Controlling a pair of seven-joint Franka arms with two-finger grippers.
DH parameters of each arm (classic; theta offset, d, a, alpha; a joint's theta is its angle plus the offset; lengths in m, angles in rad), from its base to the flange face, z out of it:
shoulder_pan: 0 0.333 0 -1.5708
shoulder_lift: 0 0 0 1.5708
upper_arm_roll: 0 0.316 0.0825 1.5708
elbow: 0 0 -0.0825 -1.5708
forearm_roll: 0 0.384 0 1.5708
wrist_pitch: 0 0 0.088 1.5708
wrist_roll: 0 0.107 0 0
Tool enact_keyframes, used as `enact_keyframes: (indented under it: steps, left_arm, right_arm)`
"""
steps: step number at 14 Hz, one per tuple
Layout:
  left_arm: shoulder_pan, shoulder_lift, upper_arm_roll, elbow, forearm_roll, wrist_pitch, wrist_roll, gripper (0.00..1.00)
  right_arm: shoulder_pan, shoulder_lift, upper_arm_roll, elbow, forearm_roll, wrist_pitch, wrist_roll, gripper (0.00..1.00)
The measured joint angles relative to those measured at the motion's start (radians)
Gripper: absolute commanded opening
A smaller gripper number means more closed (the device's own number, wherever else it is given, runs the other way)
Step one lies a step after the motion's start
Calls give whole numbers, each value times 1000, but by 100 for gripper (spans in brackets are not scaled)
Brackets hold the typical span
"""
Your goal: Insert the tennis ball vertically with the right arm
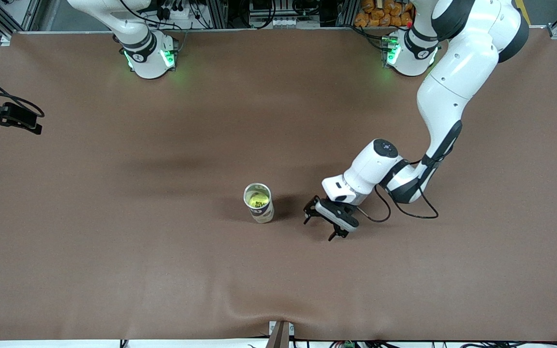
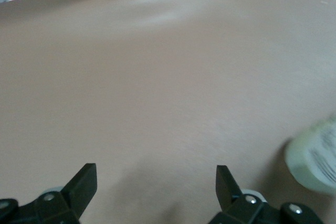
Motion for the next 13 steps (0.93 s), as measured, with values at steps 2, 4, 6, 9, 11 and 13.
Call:
enact_keyframes:
  steps: [2, 4, 6, 9, 11, 13]
  left_arm:
    - [1, -1, -13, 51, -80, -121, -1, 100]
    - [13, -21, -32, 99, -172, -270, -1, 100]
    - [46, -76, -65, 163, -250, -509, -1, 100]
    - [70, -185, -79, 260, -308, -843, -1, 100]
    - [82, -252, -79, 272, -333, -932, -1, 100]
    - [108, -315, -80, 277, -382, -1044, 0, 100]
  right_arm:
    - [-7, -8, 0, 0, 0, -10, 23, 100]
    - [-15, -14, -1, 0, 0, -11, 25, 100]
    - [-17, -19, -1, 1, 0, -12, 25, 100]
    - [-17, -23, 4, 1, 1, -6, 29, 100]
    - [-17, -23, 5, 1, 2, -1, 32, 100]
    - [-17, -23, 4, 1, 3, 0, 32, 100]
